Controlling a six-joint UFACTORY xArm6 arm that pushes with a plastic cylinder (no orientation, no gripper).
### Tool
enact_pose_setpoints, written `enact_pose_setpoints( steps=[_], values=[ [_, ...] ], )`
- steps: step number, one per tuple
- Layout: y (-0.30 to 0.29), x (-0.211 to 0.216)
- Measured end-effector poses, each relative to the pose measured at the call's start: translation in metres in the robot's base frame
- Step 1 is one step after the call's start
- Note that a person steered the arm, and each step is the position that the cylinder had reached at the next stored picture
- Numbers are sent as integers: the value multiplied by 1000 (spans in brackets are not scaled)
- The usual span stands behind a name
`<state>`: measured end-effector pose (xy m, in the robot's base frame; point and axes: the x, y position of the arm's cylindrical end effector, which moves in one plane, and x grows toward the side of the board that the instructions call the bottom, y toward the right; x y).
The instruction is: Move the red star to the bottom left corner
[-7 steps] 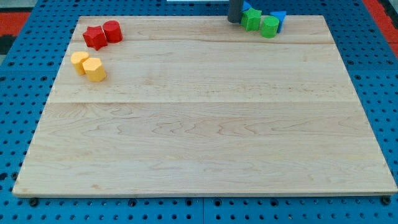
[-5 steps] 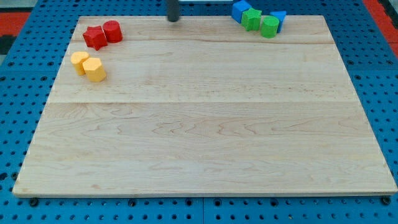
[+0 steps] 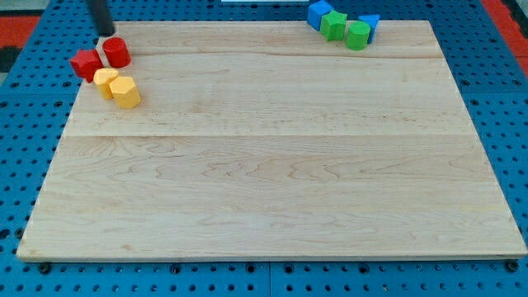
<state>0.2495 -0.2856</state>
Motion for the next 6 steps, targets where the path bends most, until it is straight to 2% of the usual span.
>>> enact_pose_setpoints(
  steps=[1,2,4,5,6],
  values=[
    [1,70],
    [1,114],
    [15,247],
    [49,241],
    [154,228]
  ],
)
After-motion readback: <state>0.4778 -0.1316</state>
